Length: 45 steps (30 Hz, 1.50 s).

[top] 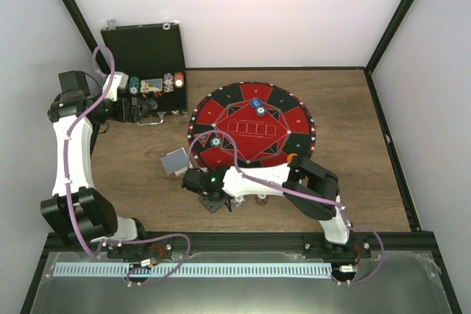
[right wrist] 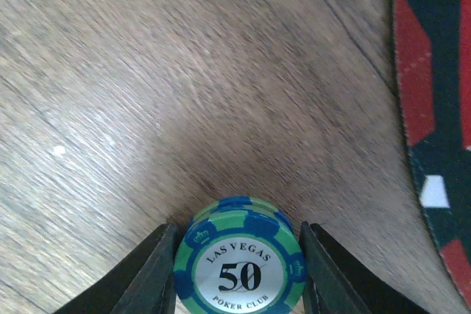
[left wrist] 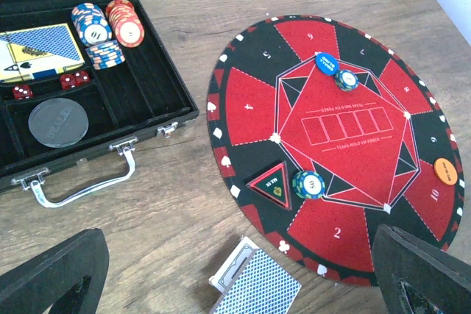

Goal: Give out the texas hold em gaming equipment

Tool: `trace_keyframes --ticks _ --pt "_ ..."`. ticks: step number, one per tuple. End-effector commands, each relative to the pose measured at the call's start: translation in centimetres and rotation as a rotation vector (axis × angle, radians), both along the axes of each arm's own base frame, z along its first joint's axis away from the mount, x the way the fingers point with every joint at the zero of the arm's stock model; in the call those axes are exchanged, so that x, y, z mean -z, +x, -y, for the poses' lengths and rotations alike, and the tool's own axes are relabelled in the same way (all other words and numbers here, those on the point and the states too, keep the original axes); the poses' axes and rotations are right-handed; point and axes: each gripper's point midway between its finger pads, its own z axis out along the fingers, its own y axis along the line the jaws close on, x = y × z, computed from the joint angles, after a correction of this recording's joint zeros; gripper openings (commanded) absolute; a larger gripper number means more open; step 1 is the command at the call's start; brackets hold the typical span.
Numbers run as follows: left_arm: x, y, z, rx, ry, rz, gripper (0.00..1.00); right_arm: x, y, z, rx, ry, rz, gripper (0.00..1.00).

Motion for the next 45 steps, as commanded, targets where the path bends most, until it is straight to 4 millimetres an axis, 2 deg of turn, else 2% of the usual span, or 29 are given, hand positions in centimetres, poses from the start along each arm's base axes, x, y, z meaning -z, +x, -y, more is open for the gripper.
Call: trace_keyframes --ticks 1,4,7,10,13,18,22,25,33,39,42,45 --pt "-1.7 -0.2 -0.1 -0.005 0.004 0.040 1.00 -3.8 1.9 0.6 0.037 0.017 0.069 0.18" --pt "-2.0 -0.1 -0.1 -0.004 0.000 0.042 1.00 -6.3 3.9 1.8 0.090 0.060 0.093 0.18" --pt "-2.2 -0.1 -0.1 -0.005 0.002 0.046 1.00 -8.0 7.0 4.5 0.175 0.085 0.114 0.18" --pt "-2.2 -0.1 -0.1 -0.006 0.003 0.048 1.00 -8.8 9.8 7.8 0.260 0.095 0.126 0.18" --pt "-2.2 -0.1 -0.1 -0.005 0.003 0.047 1.00 -8.9 12.6 11.6 0.355 0.090 0.140 0.18" --pt "-2.3 -0.1 0.0 -0.001 -0.006 0.048 1.00 -7.0 15.7 17.1 0.498 0.060 0.128 0.17" --pt "-2.4 -0.2 0.1 0.003 -0.006 0.051 1.00 -4.9 16.2 19.6 0.568 0.036 0.102 0.17" --pt "-2.4 -0.3 0.1 0.004 -0.002 0.053 1.00 -3.6 16.2 20.7 0.608 0.031 0.081 0.16" --pt "-2.4 -0.4 0.2 0.009 -0.005 0.051 1.00 -0.4 15.1 21.8 0.650 0.005 0.024 0.17" --pt "-2.5 -0.6 0.3 0.014 0.000 0.053 1.00 0.8 14.4 22.6 0.672 -0.011 0.009 0.18" --pt "-2.5 -0.6 0.3 0.016 -0.001 0.052 1.00 1.1 14.2 22.8 0.679 -0.016 0.001 0.28" --pt "-2.5 -0.6 0.3 0.018 -0.005 0.052 1.00 0.7 14.3 22.6 0.683 -0.008 0.000 0.46"
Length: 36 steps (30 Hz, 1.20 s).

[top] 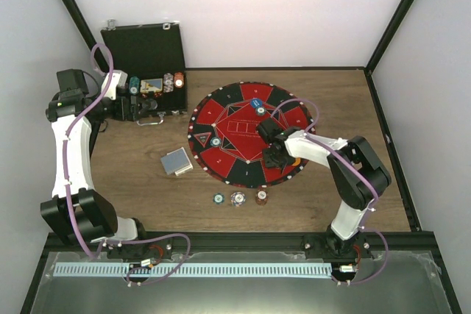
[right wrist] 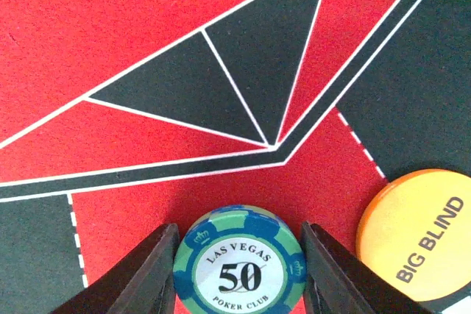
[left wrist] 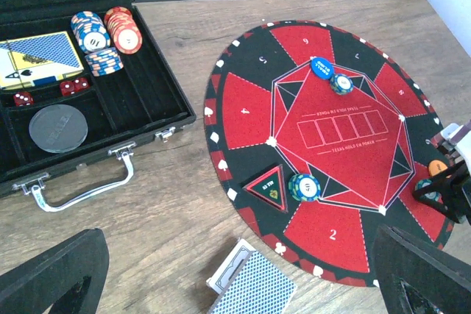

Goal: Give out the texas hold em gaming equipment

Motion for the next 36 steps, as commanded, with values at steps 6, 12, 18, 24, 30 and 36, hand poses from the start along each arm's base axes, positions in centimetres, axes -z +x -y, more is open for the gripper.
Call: trace_keyframes --ticks 6,12,18,24,30,36 --pt "-1.5 -0.3 0.3 0.016 -0.008 0.035 1.00 -3.6 1.3 -0.6 0.026 0.049 0.064 0.70" --pt "-1.2 -0.3 0.0 0.005 0.006 0.030 1.00 -8.2 1.0 -3.0 -0.032 0.084 0.144 0.74" --pt "-1.4 -0.2 -0.2 -0.005 0.016 0.040 1.00 -10.9 -1.8 -6.6 -0.140 0.115 0.178 0.81" --pt "-1.2 0.1 -0.3 -0.013 0.013 0.026 1.00 -11.4 -6.6 -11.5 -0.290 0.160 0.143 0.83" --pt "-1.4 0.0 -0.2 -0.010 0.007 0.030 1.00 -8.6 -11.2 -14.6 -0.410 0.136 0.061 0.83" --pt "-1.3 0.0 -0.2 -0.007 0.014 0.029 1.00 -6.0 -13.6 -15.3 -0.458 0.111 -0.004 0.84"
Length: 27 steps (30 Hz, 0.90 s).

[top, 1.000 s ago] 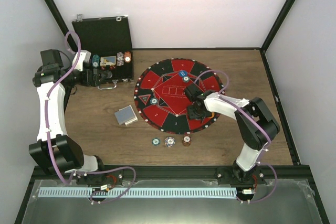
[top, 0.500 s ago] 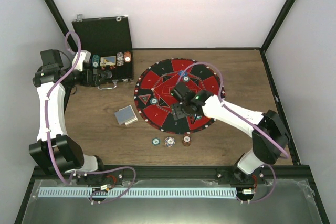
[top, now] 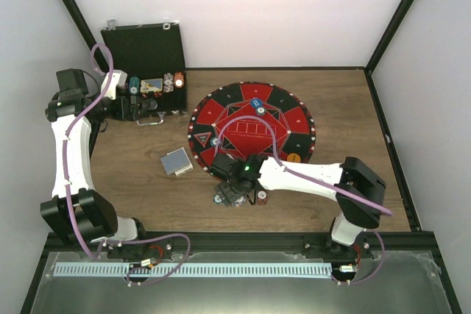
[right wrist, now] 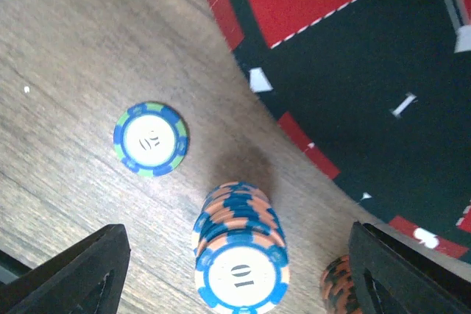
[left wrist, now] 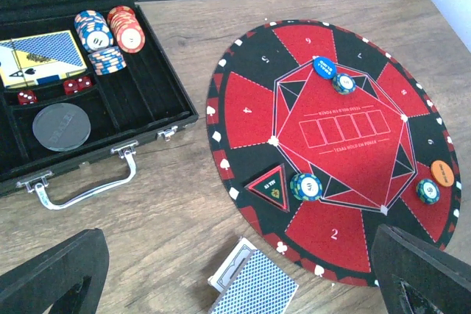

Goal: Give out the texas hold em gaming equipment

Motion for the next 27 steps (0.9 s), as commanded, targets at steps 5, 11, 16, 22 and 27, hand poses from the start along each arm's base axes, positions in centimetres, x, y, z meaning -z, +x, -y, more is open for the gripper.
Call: trace_keyframes --ticks 5,11,16,22,27 --pt "-1.4 -0.1 -0.1 -0.001 0.013 0.038 1.00 2.0 -2.0 -0.1 -0.020 -0.029 -0.064 0.84" --pt "-1.6 -0.2 -0.1 0.000 0.015 0.044 1.00 2.9 -3.2 0.2 -0.036 -0.038 -0.093 0.80" --pt "-1.6 -0.1 -0.1 0.002 0.011 0.042 1.00 3.5 -4.0 0.2 -0.045 -0.048 -0.101 0.71" --pt "-1.6 -0.2 -0.1 0.001 0.014 0.044 1.00 3.4 -3.7 0.4 -0.034 -0.054 -0.085 0.61" --pt "-1.7 -0.2 -0.1 0.000 0.013 0.045 1.00 3.6 -3.3 0.6 -0.029 -0.075 -0.065 0.57"
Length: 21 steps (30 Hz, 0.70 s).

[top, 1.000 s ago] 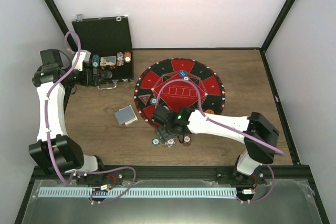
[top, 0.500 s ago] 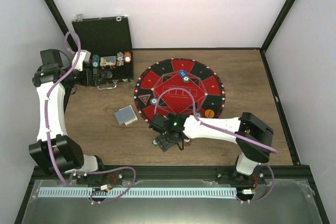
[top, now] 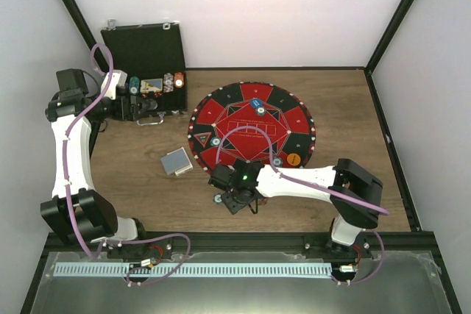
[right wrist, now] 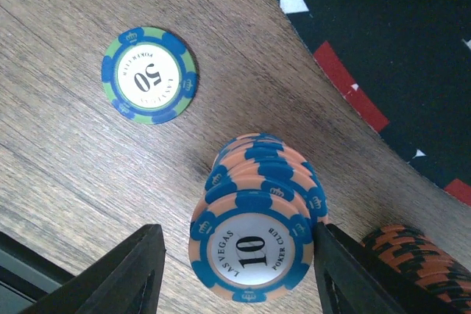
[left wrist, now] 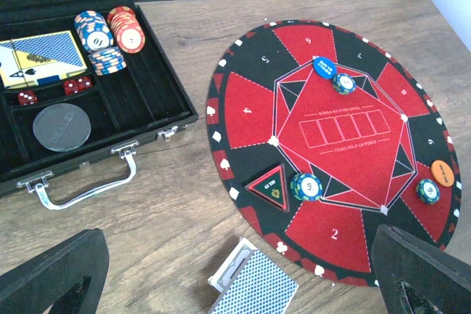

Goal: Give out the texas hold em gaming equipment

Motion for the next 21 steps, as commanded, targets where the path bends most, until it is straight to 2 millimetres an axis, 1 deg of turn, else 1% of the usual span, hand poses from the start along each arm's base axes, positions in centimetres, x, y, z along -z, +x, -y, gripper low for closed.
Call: trace_keyframes --ticks 1,7,14,21 --pt "-1.7 -0.2 -0.1 -0.001 0.012 0.043 1.00 0.4 0.3 0.2 0.008 -0.032 0.027 0.57" --pt "-1.8 -0.2 -0.1 0.000 0.012 0.047 1.00 0.5 0.6 0.2 0.009 -0.039 0.038 0.54" --pt "-1.9 -0.3 0.0 0.001 0.013 0.050 1.00 -0.1 0.7 0.1 0.012 -0.029 0.048 0.38" --pt "-1.9 -0.3 0.0 0.001 0.009 0.050 1.00 -1.3 1.1 -0.2 0.022 -0.017 0.068 0.27"
